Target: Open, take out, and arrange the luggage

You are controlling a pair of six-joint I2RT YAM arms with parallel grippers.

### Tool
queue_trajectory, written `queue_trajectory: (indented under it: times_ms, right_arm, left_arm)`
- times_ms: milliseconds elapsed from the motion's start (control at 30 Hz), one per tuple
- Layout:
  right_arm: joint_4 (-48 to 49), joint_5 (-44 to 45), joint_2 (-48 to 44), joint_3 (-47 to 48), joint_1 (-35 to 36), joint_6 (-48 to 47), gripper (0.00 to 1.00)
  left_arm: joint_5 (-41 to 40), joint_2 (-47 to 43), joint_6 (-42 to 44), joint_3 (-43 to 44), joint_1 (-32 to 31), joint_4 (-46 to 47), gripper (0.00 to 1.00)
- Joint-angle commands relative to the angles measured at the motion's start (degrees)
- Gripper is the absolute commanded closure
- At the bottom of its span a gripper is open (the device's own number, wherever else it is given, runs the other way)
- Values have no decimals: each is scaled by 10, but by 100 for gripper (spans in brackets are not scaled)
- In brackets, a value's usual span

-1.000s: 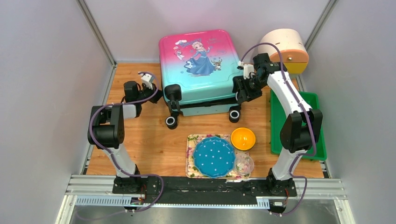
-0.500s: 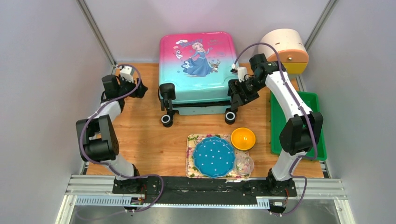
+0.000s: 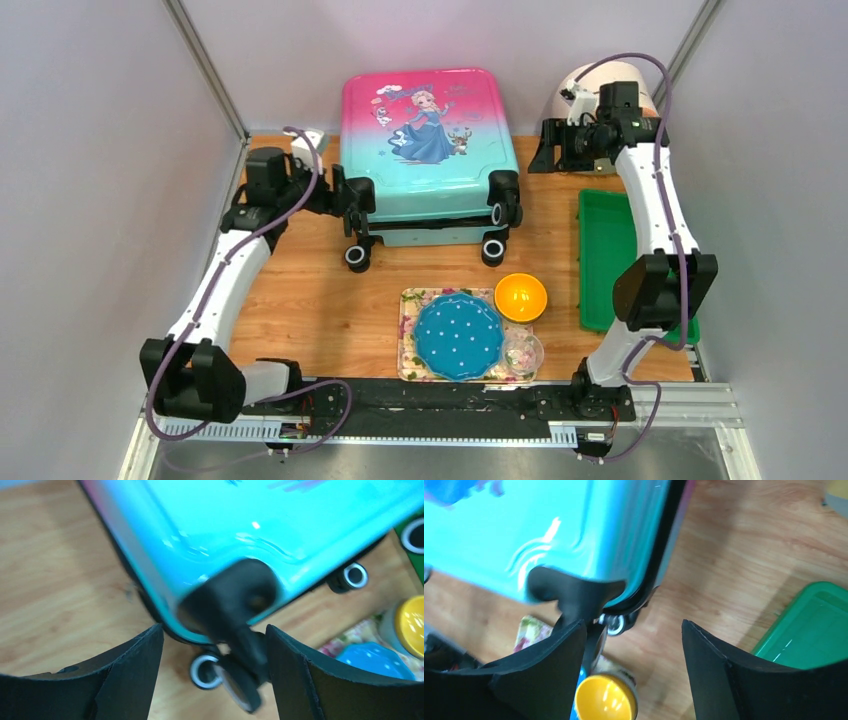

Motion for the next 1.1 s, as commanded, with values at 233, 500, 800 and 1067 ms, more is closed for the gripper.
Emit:
queue_trajectory:
  times_ms: [233,500,800,1067]
  right_arm:
    - [190,162,120,-53,22,81,46]
    - [261,106,182,-71,89,87,51]
    - [340,23,231,-50,195,131,51]
    - [366,3,314,73,276,186,50]
  left_arm:
    - [-264,20,-68,-11,-169,-113,17]
    - [-335,10,-84,-30,-157,-114,85]
    - [-334,-57,-116,-69,-47,-154,100]
    - [-363,-133,-99,-100,-16,-139,100]
